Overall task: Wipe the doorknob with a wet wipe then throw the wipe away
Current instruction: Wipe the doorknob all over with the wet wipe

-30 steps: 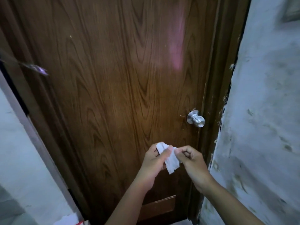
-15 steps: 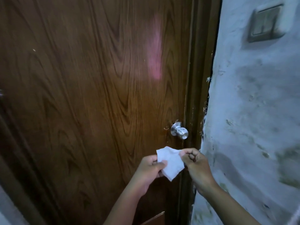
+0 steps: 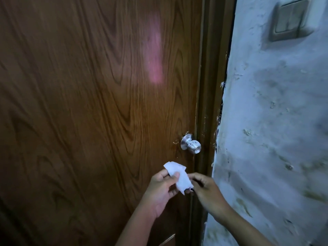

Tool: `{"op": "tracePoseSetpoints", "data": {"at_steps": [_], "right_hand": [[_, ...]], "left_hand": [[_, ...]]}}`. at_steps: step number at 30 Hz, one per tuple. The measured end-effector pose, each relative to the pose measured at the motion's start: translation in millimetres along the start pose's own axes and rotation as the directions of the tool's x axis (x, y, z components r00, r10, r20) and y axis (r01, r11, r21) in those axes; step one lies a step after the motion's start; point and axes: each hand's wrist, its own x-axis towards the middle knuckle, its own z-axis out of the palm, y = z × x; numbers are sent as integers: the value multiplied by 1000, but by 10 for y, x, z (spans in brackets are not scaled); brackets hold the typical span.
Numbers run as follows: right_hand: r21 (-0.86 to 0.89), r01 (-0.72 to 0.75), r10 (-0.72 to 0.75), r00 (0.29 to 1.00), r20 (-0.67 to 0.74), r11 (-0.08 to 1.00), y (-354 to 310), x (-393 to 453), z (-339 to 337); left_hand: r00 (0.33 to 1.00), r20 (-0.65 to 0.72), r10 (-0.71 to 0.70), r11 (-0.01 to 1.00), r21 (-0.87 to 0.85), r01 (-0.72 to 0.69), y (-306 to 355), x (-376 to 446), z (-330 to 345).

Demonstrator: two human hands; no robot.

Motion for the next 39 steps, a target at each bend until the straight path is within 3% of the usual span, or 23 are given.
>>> {"op": "tracePoseSetpoints", "data": {"at_steps": [5,10,14,21,25,28,31,34,37,39], "right_hand": [[103,-88,92,995,-33,991,-1,4,115],[58,-27,27,1000,13,998,4,65,187],[87,-49,47,998,31,995,76,166,177],[277,-168,134,982,135,946,120,584,12],[334,-130,143,990,-15,934,193,841,-108],[256,-23,63,986,-151,966,273,1034,-189],[110,62,-42,983,-180,992,363,1161,-239],[62,84,-73,983,-169,995,496,1223,-297],[135,-3,38,967,-253,991,688,1241,-370],[200,-73,139,931,-338,977,801,1278,-410]], "left_hand": [[991,-77,112,993,44,-109,-76,37,-41],[988,-45,146,981,132,-139,-180,104,-105],[987,-27,155,985,83,-153,-204,198,-103],[959,-47,280,945,187,-267,-99,545,21],[941,-77,328,918,259,-299,-45,757,143],[948,-91,305,931,240,-276,-70,892,274],[941,-154,301,937,233,-262,-127,1022,360],[916,-259,306,917,339,-210,-197,1163,369],[841,-331,427,832,509,-222,-256,1292,367],[754,-315,577,692,679,-246,-274,1365,313]]}}
